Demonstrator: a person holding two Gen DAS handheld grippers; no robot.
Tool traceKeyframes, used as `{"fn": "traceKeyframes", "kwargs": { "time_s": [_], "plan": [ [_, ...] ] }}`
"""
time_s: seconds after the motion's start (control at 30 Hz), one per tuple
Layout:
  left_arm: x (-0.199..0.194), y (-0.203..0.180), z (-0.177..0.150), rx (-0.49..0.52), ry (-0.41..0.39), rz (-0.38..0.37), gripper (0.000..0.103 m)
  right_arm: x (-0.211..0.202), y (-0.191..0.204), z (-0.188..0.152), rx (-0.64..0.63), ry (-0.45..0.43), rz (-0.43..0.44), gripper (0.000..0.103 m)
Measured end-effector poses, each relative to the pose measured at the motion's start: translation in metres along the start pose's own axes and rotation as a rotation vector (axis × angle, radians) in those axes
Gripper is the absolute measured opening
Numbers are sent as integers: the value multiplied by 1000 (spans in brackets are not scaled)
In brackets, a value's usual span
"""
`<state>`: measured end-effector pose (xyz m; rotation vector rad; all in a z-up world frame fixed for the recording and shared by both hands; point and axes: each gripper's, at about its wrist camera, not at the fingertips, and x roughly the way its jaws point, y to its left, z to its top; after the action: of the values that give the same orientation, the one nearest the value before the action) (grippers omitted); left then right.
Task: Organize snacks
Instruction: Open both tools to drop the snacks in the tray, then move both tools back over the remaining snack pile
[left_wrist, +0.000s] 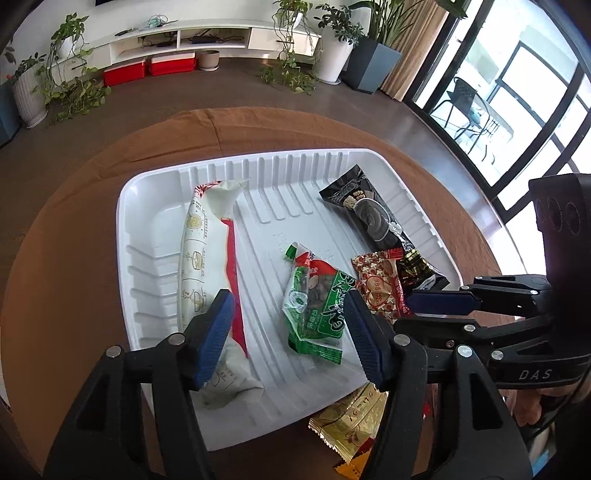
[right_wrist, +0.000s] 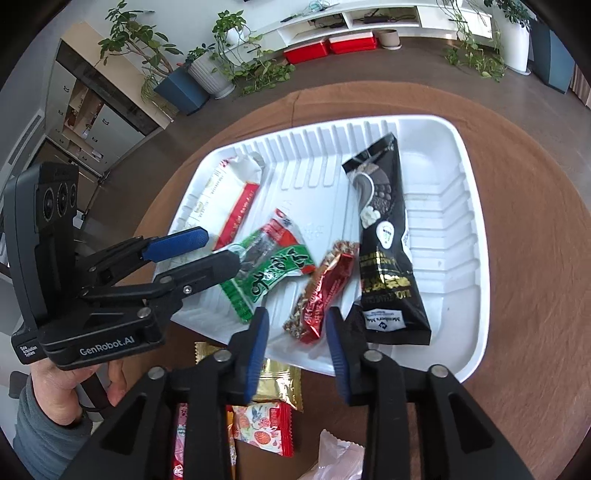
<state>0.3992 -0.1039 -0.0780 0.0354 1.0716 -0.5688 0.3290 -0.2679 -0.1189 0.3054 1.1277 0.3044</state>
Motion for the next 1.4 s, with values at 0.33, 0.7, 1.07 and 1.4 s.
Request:
{"fn": "traceKeyframes", "kwargs": {
  "time_s": [0.33,0.7,1.07,1.4],
  "plan": [
    [-100,-5,-41,-13,-147,15,98,-87,16,-9,34,-175,60,93],
    [-156,-11,-161,-166,-198,14,100,-141,36,-121,81,-315,88,99],
    [-147,-30,-253,-306,-157,21,100,-127,27,-250,251,-315,118,99],
    [-112,-47,-238,-331,-93,101,100,-103,29,-279,276,-255,158,99]
  ]
}}
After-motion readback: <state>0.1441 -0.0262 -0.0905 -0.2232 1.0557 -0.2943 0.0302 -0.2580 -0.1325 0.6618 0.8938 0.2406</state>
